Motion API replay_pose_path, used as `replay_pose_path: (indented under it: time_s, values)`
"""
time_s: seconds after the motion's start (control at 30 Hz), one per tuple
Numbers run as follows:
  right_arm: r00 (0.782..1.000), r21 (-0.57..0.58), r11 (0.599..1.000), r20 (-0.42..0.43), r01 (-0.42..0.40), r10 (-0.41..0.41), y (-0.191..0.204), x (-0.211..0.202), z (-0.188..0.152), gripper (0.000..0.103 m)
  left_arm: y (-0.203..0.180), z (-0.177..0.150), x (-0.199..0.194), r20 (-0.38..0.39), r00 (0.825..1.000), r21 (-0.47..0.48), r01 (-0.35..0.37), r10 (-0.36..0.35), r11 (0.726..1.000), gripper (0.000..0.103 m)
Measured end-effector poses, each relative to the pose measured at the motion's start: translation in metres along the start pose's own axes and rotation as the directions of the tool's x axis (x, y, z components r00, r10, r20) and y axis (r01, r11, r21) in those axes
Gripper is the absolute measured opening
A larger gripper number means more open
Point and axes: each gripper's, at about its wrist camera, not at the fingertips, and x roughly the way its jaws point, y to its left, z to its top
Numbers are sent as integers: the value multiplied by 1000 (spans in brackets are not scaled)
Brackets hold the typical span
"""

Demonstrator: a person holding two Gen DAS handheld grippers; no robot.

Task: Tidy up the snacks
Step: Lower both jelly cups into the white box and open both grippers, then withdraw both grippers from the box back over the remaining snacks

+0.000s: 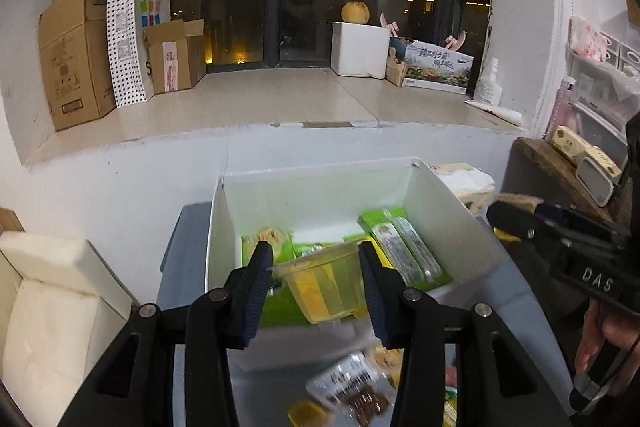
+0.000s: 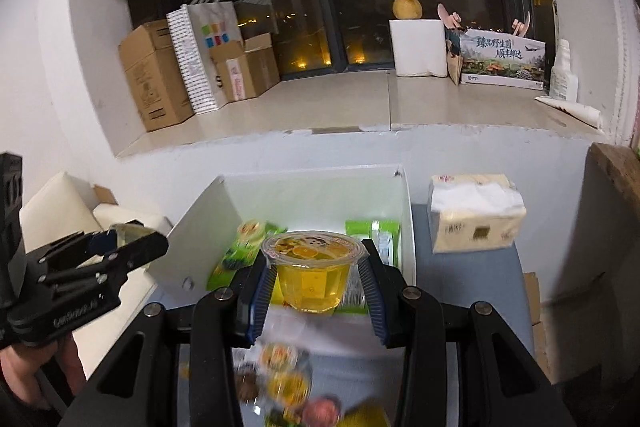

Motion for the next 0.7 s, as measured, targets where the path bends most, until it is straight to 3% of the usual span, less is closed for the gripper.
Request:
replay_pose_path:
  time_s: [0.17, 0.2, 0.23, 0.27, 0.3, 0.57, 0.7]
  values:
    - [999, 8, 1000, -19, 29, -29, -8, 32, 14, 46, 6, 12, 41, -45, 998, 12, -31, 32, 999, 50]
    - [999, 15, 999, -38, 34, -34, -10, 38, 15, 53, 8, 12, 46, -59, 997, 14, -40, 41, 999, 55]
    - [997, 17, 998, -62, 57, -55, -10, 44, 15, 64, 9, 11, 50, -76, 996, 11, -48, 49, 999, 79]
    - [994, 15, 997, -75, 79, -77, -9, 47, 14, 90, 13, 8, 54, -96, 994, -9, -53, 52, 999, 103]
    - [995, 1, 997, -56, 80, -80, -7, 44, 11, 98, 14, 6, 54, -91, 995, -19, -45, 43, 999, 103]
    - [998, -26, 998, -36, 49, -50, -2, 21, -1, 98, 21, -11, 47, -105, 994, -43, -35, 30, 998, 103]
    - [999, -54, 998, -20, 25, -26, 5, -6, -11, 103, 15, -16, 28, -90, 996, -45, -23, 19, 999, 103]
